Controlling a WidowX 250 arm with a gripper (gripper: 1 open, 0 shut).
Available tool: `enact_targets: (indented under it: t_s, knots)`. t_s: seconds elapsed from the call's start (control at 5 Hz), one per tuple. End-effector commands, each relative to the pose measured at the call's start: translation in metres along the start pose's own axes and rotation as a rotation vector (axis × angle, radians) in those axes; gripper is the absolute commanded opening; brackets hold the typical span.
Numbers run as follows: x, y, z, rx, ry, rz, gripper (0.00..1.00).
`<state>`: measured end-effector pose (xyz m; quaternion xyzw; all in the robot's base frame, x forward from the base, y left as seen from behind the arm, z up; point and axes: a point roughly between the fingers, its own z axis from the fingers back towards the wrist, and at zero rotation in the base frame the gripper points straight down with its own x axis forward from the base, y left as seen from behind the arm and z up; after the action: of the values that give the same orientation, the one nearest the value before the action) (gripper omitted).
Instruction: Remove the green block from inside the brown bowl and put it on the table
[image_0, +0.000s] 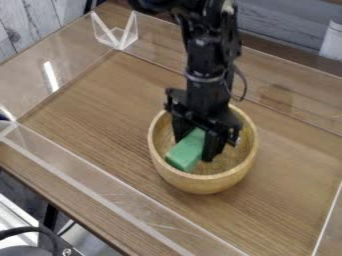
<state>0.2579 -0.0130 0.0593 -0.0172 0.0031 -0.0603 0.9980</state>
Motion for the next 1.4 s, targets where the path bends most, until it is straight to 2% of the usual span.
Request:
enact_targets:
  t_s: [0.0, 0.2, 0.4, 0.6, 0.8, 1.0, 1.2]
  knots:
    - [0.019, 0.005, 0.052, 0.004, -0.144, 0.02, 0.0]
    - [0.039, 0.018, 0.084, 0.004, -0.217, 0.07, 0.0]
    - [0.053, 0.033, 0.074, 0.011, -0.221, 0.092, 0.0]
    - [0.056, 0.027, 0.056, 0.005, -0.193, 0.074, 0.0]
    - [0.034, 0.05, 0.057, 0.02, -0.184, 0.125, 0.0]
    - [0.013, 0.086, 0.051, 0.036, -0.177, 0.183, 0.0]
    - [-0.002, 0.12, 0.04, 0.054, -0.175, 0.24, 0.0]
